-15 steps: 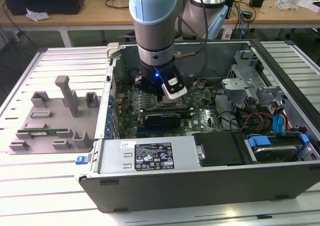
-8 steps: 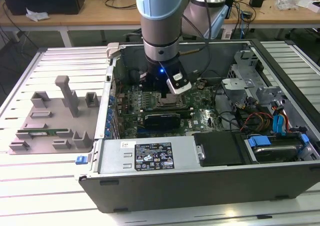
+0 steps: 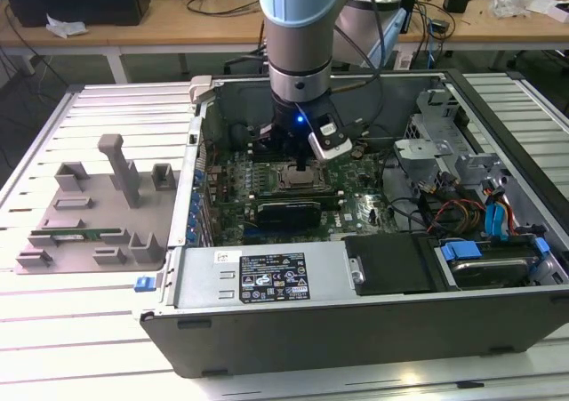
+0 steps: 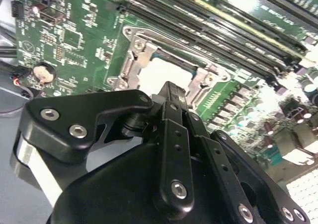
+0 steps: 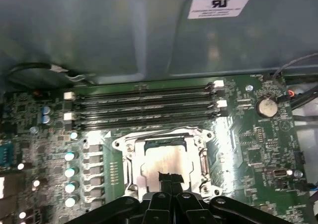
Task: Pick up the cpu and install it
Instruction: 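Install the second cpu locking lever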
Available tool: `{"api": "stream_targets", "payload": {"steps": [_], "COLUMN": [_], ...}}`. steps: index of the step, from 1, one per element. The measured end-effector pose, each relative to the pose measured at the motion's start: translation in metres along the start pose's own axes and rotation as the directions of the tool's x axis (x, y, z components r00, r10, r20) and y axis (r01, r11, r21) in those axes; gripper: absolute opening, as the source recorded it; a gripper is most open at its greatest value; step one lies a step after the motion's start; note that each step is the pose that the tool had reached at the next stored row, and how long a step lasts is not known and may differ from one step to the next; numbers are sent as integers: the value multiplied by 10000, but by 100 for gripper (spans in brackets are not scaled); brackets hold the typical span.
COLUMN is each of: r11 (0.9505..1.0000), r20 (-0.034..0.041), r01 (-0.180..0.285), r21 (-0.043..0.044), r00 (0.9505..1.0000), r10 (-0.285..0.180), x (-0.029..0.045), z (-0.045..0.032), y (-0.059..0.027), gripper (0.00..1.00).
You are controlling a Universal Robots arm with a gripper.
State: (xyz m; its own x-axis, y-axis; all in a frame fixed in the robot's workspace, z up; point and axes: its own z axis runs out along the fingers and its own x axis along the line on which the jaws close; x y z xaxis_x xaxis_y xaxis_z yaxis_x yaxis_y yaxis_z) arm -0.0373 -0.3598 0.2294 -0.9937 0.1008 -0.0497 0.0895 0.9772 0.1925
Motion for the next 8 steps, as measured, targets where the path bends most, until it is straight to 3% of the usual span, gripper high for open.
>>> {"api": "stream_targets", "payload": {"steps": [8], "r11": [10000], "r20": [0], "r01": [-1], "r21": [3], "r00": [10000], "r10": [1], "x": [0], "z": [1], "y": [9], "gripper": [11]}}
